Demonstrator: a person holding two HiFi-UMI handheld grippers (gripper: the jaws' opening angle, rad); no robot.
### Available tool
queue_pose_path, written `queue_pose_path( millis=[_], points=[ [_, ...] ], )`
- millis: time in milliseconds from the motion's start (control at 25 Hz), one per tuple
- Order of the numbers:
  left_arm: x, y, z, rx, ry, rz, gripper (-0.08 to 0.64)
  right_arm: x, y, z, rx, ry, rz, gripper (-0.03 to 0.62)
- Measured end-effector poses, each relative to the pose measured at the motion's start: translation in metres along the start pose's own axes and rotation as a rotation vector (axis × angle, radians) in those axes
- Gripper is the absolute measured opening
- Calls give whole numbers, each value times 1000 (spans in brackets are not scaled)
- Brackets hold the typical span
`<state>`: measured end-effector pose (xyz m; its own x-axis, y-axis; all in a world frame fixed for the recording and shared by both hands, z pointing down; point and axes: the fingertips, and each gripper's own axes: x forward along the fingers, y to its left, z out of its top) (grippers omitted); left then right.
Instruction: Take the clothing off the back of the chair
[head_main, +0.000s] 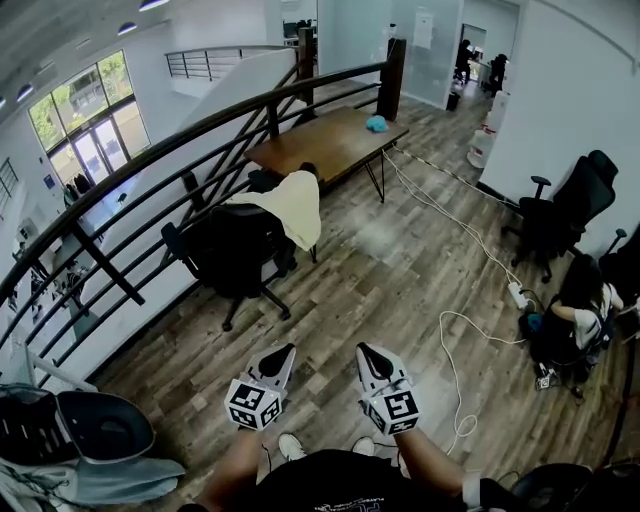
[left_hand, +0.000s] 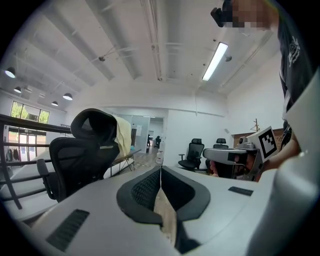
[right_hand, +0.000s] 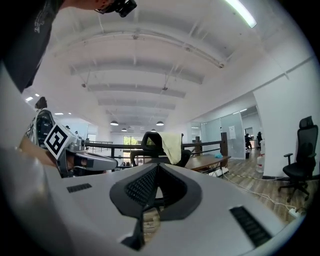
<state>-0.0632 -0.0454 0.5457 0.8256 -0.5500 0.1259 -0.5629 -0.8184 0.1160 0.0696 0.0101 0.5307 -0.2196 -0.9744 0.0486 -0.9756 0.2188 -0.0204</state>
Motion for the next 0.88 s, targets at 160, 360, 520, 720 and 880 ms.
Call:
queue_pose_path(
  millis=[160, 360, 520, 720, 880],
  points=[
    [-8, 9, -2, 0, -1, -11, 14, 7, 13, -1, 12, -18, 0, 21],
    [-24, 30, -6, 5, 12, -33, 14, 25, 41, 0, -7, -11, -2, 21],
    [-42, 55, -4, -8, 20, -40, 14, 42, 66, 1, 6, 1, -4, 21],
    [-68, 87, -6, -24, 17, -14, 14, 57, 94, -2, 11, 15, -7, 21],
    [-79, 99, -12, -34, 18, -12, 14, 61, 107, -7, 21, 31, -19, 21]
  ],
)
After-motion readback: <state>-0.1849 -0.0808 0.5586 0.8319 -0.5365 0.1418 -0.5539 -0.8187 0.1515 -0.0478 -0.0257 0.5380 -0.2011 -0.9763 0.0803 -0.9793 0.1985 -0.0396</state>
